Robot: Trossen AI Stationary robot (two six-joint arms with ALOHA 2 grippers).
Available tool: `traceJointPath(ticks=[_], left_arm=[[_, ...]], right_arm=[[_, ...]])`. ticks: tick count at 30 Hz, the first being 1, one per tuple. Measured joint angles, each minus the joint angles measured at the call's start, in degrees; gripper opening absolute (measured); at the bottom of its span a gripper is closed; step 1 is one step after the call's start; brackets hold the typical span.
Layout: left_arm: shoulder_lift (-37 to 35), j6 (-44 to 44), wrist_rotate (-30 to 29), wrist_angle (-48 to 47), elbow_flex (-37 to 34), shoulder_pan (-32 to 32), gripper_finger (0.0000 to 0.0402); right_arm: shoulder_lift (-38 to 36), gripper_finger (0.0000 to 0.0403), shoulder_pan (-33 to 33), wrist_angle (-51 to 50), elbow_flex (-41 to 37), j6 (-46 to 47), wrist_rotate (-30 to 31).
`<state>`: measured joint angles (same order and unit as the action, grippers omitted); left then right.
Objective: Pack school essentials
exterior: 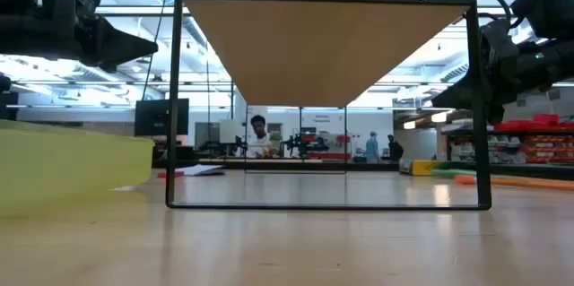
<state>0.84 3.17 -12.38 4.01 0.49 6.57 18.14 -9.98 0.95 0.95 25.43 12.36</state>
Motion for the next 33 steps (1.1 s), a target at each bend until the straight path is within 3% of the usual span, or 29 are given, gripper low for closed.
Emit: traceJointPath(ticks=[33], left_arm=[[0.0,0.01,0.0,0.0,0.0,0.0,0.0035]], right_arm=[[0.01,0.001,0.0,-0.02,0.0,0.0,0.02]])
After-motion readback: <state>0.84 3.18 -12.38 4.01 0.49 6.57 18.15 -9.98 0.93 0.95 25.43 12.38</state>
